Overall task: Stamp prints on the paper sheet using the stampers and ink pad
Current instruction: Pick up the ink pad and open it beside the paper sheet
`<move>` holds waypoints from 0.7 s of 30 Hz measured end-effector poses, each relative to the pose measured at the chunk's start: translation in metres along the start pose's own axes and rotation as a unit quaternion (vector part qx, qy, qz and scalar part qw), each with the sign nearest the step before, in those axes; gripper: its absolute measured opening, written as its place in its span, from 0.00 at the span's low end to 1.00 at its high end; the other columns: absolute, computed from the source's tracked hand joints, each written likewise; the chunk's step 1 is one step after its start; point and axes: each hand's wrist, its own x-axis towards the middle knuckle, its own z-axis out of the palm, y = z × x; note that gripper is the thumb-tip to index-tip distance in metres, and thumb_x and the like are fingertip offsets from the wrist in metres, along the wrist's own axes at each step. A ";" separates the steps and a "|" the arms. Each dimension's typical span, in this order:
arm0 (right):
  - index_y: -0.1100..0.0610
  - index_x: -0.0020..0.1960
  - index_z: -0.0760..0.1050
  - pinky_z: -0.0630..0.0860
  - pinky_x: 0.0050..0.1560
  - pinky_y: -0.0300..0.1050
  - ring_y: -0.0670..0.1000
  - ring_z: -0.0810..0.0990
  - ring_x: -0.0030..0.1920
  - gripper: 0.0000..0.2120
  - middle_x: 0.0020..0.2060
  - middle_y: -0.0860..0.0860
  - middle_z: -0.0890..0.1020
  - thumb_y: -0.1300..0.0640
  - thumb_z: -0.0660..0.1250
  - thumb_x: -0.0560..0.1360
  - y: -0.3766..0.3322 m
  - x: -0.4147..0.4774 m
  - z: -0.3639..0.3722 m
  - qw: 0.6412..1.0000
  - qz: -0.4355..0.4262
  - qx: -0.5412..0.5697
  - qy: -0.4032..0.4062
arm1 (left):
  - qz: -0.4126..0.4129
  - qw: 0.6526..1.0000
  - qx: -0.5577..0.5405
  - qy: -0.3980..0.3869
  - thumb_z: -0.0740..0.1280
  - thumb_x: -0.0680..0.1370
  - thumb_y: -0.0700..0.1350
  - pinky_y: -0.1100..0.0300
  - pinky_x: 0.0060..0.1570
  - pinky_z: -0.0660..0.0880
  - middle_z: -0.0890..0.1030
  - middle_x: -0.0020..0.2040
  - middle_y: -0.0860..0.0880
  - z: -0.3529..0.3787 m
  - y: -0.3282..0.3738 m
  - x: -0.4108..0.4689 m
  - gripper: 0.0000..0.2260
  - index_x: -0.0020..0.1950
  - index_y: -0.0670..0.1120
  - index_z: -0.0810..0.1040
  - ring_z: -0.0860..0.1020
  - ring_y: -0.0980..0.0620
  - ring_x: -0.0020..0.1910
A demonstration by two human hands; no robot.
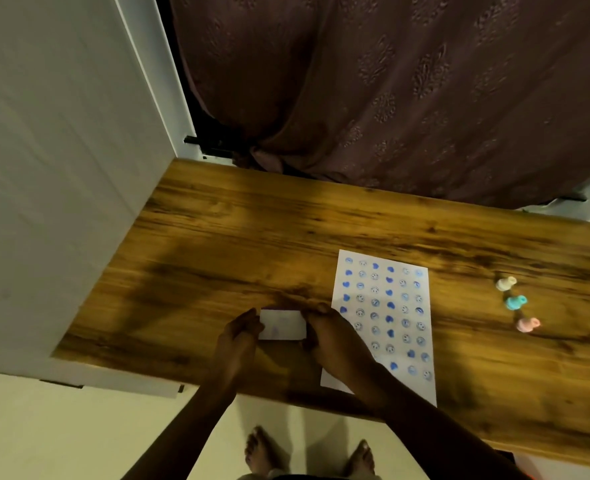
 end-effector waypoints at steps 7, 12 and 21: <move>0.55 0.70 0.77 0.72 0.70 0.43 0.54 0.78 0.68 0.23 0.68 0.52 0.80 0.46 0.71 0.78 0.015 0.008 -0.025 0.993 -0.085 0.071 -0.038 | 0.002 0.999 -0.054 -0.009 0.72 0.74 0.49 0.35 0.69 0.73 0.79 0.68 0.37 -0.001 -0.011 0.010 0.21 0.66 0.49 0.79 0.77 0.34 0.67; 0.53 0.67 0.80 0.72 0.63 0.31 0.48 0.78 0.66 0.19 0.66 0.49 0.82 0.48 0.70 0.79 0.026 0.022 -0.035 0.985 -0.115 0.117 -0.049 | -0.005 0.997 -0.074 -0.001 0.65 0.83 0.37 0.42 0.65 0.75 0.80 0.63 0.38 -0.001 -0.023 0.022 0.11 0.62 0.48 0.79 0.76 0.34 0.68; 0.52 0.65 0.81 0.79 0.53 0.41 0.46 0.83 0.54 0.14 0.58 0.49 0.85 0.50 0.64 0.83 0.026 0.051 -0.059 0.979 -0.121 0.137 -0.095 | 0.017 0.999 -0.041 -0.016 0.69 0.81 0.41 0.33 0.71 0.69 0.75 0.71 0.32 -0.004 -0.032 0.023 0.22 0.74 0.38 0.72 0.73 0.31 0.71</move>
